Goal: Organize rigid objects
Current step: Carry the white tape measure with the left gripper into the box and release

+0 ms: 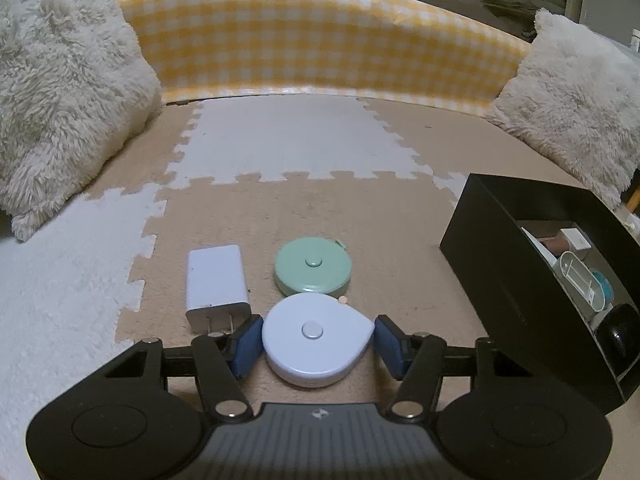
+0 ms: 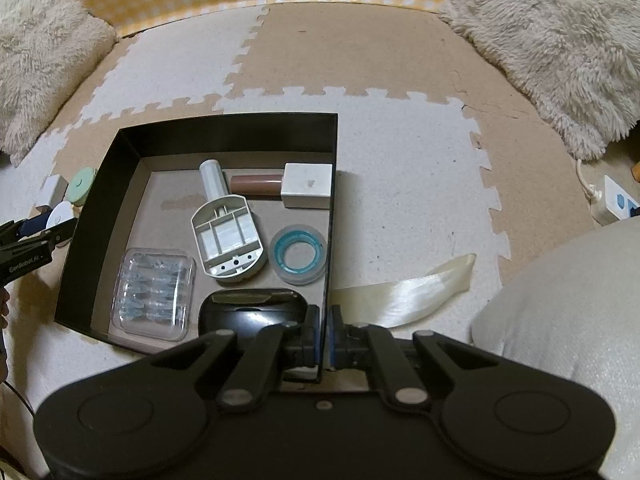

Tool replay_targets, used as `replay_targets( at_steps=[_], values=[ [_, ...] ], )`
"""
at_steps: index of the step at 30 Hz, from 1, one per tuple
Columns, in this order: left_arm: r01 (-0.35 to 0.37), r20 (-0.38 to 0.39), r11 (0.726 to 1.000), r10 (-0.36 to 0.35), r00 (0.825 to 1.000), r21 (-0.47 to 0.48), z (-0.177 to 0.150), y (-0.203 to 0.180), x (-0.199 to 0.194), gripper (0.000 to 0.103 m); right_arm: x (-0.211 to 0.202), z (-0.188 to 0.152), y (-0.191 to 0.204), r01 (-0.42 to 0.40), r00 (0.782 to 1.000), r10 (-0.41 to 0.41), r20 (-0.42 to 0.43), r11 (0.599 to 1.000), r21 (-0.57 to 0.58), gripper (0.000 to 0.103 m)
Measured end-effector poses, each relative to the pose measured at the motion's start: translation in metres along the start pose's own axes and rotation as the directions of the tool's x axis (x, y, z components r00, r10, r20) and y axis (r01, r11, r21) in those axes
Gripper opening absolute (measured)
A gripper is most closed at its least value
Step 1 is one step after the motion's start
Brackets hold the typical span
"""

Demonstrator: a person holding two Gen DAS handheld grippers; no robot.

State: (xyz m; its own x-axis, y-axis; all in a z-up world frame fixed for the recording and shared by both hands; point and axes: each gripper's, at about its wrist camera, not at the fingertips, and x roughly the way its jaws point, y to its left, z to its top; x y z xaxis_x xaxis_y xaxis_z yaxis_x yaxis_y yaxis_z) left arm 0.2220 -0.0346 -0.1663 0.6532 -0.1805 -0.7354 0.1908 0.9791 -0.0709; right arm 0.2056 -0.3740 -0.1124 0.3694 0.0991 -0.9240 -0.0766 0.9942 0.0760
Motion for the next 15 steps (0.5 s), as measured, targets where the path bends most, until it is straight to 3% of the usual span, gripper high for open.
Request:
replay_targets(
  at_steps=[6,10,15],
  values=[
    [-0.024,-0.011,0.998,0.024,1.000,0.059,-0.002,-0.007,0.000,0.060,0.000,0.000,0.001,0.001,1.000,-0.001,-0.001,1.000,-0.002,0.004],
    [-0.025,-0.022,0.999,0.026,0.999,0.035,0.001,-0.009,-0.006,0.060,0.001,0.000,0.001,0.001,1.000,-0.001,0.000,1.000,-0.001,0.004],
    [0.020,0.024,1.000,-0.020,1.000,-0.001,0.010,-0.018,-0.024,0.060,0.001,0.000,0.001,0.002,1.000,-0.002,0.000,1.000,-0.002,0.004]
  ],
)
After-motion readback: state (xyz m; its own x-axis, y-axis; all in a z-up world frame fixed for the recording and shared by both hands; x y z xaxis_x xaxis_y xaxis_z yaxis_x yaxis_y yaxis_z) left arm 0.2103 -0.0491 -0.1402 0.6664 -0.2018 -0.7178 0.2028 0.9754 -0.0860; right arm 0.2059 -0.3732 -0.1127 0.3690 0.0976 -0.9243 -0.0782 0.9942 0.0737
